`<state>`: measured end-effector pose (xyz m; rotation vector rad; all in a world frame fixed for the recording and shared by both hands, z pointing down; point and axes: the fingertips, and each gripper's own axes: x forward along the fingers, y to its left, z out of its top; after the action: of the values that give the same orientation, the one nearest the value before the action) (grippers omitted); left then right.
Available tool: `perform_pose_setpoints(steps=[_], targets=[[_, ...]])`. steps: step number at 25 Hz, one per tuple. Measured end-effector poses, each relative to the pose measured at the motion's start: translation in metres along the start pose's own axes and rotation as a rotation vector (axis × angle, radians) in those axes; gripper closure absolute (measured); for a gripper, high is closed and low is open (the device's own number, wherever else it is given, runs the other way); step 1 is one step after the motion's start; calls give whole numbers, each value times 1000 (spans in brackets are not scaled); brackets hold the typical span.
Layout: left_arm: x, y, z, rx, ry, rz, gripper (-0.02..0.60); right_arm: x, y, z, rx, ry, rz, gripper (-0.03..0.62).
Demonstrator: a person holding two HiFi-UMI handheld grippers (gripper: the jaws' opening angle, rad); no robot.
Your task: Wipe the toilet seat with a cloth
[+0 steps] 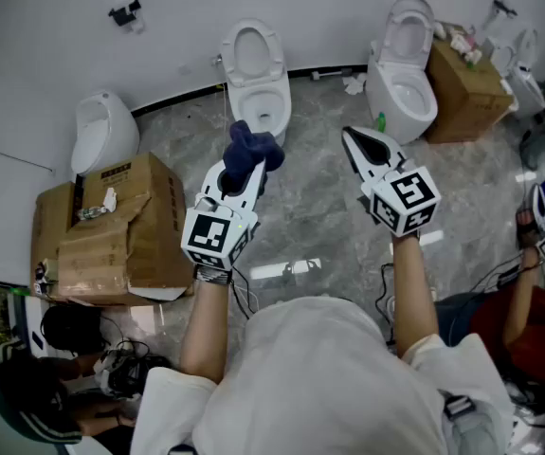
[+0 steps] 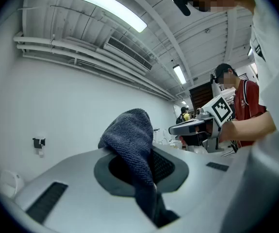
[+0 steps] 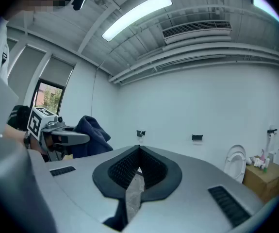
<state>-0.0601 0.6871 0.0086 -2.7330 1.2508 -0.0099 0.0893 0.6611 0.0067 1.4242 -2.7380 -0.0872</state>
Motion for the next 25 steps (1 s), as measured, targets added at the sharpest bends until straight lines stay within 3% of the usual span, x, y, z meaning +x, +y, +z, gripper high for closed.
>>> perform_pose_setpoints(steps=[13,25], targets=[[12,-13,-2,-9,2,18,540,-5,-3,-7,33,-23,66,574],[35,-30,-7,-22,24,77,540,-15,-37,-9,35,-43,104,574]])
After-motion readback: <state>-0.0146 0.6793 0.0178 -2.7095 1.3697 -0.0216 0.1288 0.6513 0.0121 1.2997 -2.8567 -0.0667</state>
